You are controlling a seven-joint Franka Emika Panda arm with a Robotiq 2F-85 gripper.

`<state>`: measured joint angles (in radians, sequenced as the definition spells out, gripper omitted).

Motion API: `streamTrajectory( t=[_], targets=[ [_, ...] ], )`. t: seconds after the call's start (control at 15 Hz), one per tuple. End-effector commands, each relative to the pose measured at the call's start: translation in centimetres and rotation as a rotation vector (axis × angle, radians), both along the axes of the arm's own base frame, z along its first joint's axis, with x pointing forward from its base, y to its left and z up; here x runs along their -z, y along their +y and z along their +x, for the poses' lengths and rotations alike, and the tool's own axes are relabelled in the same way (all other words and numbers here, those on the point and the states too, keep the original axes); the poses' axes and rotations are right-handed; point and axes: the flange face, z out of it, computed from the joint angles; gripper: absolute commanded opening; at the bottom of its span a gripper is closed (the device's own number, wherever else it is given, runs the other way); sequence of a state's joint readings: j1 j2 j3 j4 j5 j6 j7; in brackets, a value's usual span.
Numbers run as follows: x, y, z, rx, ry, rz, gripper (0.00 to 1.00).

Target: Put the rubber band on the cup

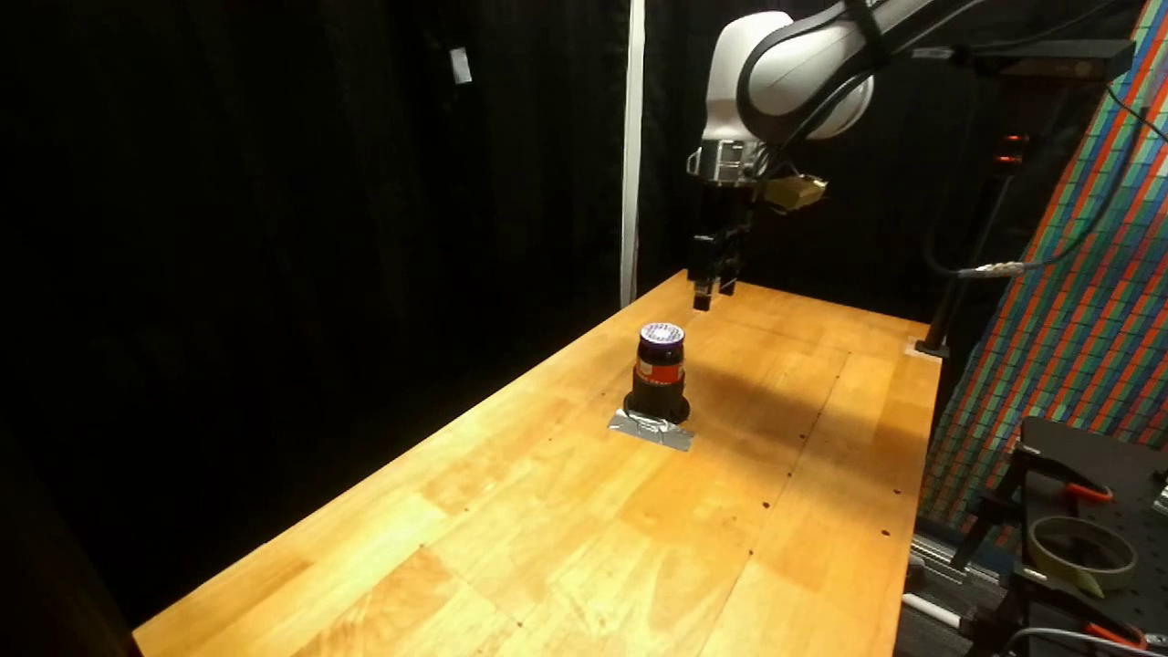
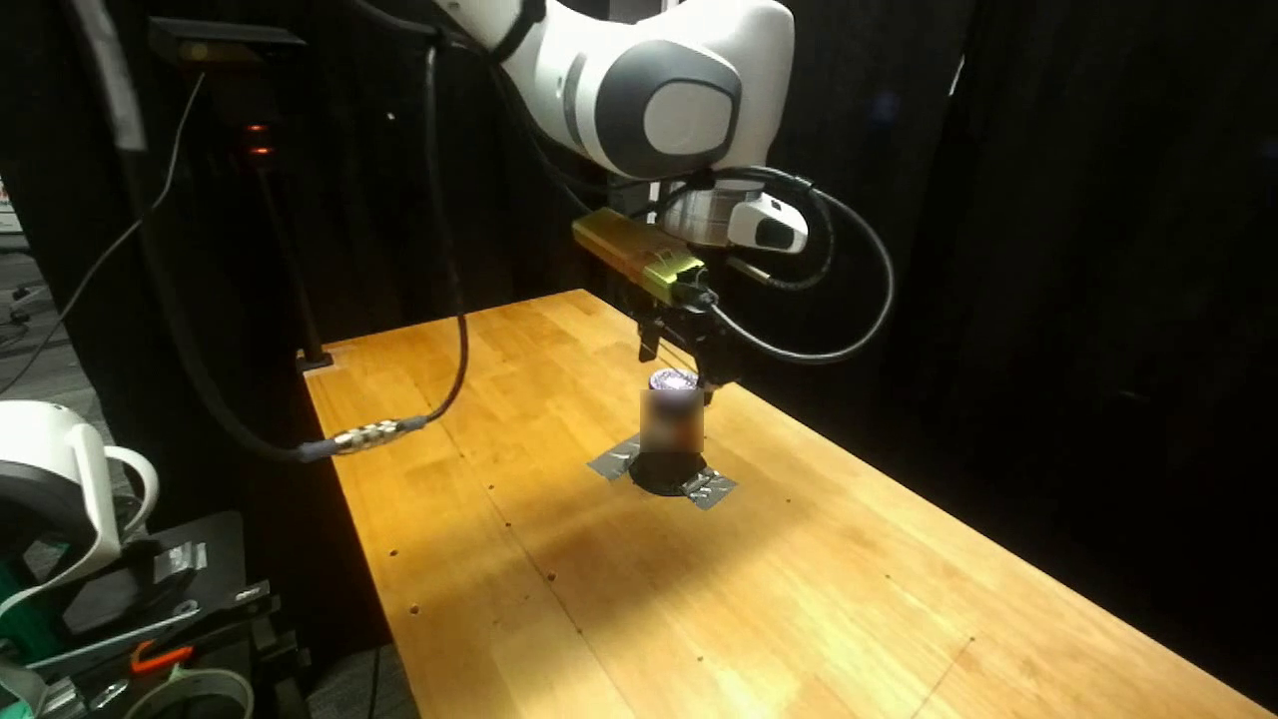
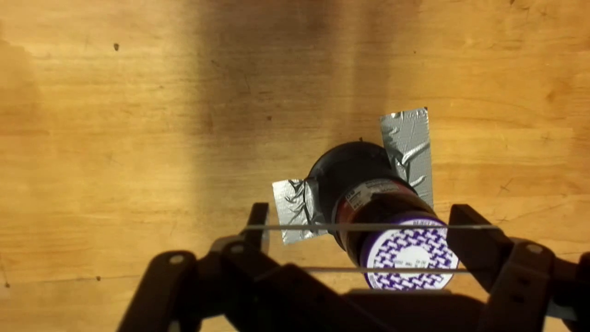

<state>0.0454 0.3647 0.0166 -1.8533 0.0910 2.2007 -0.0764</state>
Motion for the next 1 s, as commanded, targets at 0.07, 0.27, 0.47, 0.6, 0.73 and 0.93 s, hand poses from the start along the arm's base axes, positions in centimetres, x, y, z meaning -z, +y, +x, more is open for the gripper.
streamTrajectory(
  t=[0.07,0.27,0.47,0.6,0.73,0.93],
  targets=[
    [1.4,2.6,6.6,-0.061,-0.026,-0.037,1.00],
    [2.5,3.8,9.4,-0.096,-0.025,-0.008,1.00],
    [3.5,4.7,11.2,-0.101,-0.012,-0.005,1.00],
    [4.5,5.1,11.9,-0.095,0.019,-0.008,1.00],
    [5.3,5.5,12.0,-0.101,0.085,-0.016,1.00],
    [6.5,6.1,11.7,-0.116,0.184,-0.021,1.00]
  ],
)
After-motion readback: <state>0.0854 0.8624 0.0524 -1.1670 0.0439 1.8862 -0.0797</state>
